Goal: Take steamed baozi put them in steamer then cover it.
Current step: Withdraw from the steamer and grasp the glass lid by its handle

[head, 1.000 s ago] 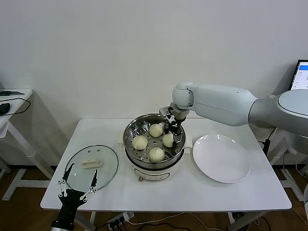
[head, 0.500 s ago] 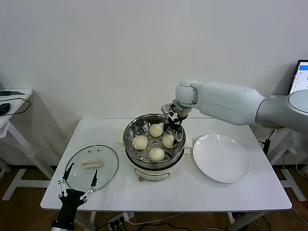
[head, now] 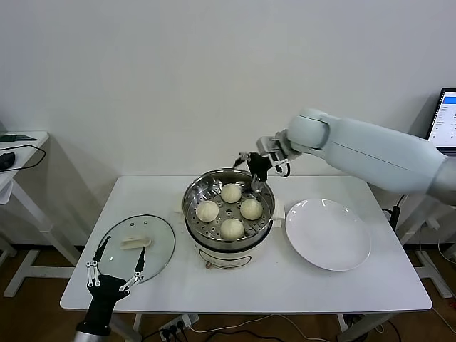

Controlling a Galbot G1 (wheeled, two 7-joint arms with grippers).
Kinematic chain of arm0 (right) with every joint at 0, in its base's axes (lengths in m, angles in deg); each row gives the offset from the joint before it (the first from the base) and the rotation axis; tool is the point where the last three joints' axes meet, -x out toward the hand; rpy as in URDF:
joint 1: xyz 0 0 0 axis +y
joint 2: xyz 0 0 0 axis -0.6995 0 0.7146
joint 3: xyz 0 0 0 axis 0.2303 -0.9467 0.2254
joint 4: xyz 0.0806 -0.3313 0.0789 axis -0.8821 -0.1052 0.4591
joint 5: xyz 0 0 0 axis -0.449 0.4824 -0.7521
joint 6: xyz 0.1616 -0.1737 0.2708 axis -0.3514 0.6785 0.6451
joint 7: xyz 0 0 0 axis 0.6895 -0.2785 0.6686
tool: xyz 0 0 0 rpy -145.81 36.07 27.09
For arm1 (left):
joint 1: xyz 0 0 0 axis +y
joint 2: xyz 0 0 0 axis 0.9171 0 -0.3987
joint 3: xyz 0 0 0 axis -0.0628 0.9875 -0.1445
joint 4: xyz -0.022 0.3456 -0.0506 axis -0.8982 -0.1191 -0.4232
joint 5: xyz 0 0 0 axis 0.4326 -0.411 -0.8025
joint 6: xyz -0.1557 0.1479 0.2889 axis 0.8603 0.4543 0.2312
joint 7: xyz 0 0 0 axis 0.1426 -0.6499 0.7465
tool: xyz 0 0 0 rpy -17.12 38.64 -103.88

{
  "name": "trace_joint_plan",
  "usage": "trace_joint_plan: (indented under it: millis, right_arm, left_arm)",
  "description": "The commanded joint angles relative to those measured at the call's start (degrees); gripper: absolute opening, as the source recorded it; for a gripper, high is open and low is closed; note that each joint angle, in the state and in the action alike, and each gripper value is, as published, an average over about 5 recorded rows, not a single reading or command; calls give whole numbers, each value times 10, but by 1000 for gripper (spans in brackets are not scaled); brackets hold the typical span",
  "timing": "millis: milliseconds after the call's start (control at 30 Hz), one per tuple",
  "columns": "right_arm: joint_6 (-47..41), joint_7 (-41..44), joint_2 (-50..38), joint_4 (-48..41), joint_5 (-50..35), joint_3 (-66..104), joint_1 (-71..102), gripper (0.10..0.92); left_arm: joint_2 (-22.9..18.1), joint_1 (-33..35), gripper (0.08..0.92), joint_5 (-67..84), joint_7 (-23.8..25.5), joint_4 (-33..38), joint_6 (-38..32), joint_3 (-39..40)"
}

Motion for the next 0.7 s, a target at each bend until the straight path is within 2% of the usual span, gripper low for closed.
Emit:
trace_joint_plan:
  millis: [33,300,533,700]
  right_arm:
    - [109,-432,-121,68,-4,292,255,823]
    - [189,-492,-89,73,49,674,626,823]
    - [221,-507,12,87,71,873,843,823]
    - [243,-498,76,96,84,946,941,823]
  left_arm:
    - [12,-9,823,-51,-34,9,19,1]
    - [24,-31,823,-57,-61,14,56,-2]
    - [29,-51,823,-88,-91,6,88,-5]
    - [44,-61,823,-110,-104,-9,112,-2]
